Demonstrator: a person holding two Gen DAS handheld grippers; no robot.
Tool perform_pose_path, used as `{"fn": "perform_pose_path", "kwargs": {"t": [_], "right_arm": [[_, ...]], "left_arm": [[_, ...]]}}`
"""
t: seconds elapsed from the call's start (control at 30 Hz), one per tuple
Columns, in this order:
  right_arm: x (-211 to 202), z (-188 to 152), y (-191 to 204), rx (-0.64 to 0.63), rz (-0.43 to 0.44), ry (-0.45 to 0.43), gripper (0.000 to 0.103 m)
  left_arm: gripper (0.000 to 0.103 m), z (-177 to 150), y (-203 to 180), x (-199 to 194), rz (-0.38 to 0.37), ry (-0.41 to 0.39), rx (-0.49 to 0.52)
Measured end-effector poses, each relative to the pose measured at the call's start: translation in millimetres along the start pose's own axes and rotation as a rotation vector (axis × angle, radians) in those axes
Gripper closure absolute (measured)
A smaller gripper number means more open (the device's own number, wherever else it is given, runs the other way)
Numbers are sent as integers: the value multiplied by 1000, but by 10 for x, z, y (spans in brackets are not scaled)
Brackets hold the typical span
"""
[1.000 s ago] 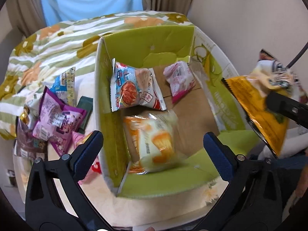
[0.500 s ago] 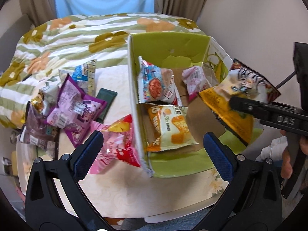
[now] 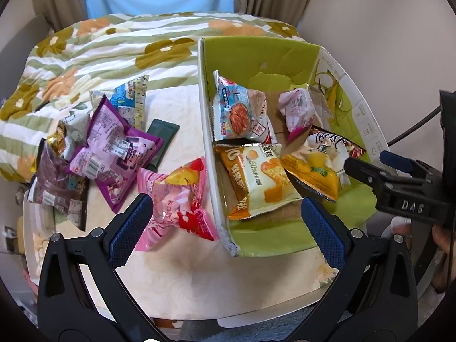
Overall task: Organize snacks
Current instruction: 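Move both tools back toward the remaining snacks on the tray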
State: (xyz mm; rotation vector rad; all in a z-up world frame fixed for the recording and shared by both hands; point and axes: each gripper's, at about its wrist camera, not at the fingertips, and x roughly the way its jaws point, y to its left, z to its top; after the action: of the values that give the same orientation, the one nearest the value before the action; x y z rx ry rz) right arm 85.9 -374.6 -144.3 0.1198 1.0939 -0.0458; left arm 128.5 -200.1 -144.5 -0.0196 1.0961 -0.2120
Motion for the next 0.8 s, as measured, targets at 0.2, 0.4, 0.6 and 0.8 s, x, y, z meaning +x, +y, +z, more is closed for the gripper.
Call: {"fn": "perform_pose_path", "kwargs": {"t": [0.2, 0.4, 0.6, 0.8], "right_arm": [[-180, -64, -37, -4, 17, -50, 1], [-341, -62, -14, -11, 9, -98, 1], [-521, -28, 234, -74, 40, -121, 1], [-714, -58, 660, -111, 155, -163, 0]], "left_arm": [[0, -53, -70, -70, -1, -18, 1], [0, -100, -63, -331, 23, -69, -22], [0, -342, 267, -721, 86, -125, -108], [0, -571, 768, -1006, 130, -164, -202]]}}
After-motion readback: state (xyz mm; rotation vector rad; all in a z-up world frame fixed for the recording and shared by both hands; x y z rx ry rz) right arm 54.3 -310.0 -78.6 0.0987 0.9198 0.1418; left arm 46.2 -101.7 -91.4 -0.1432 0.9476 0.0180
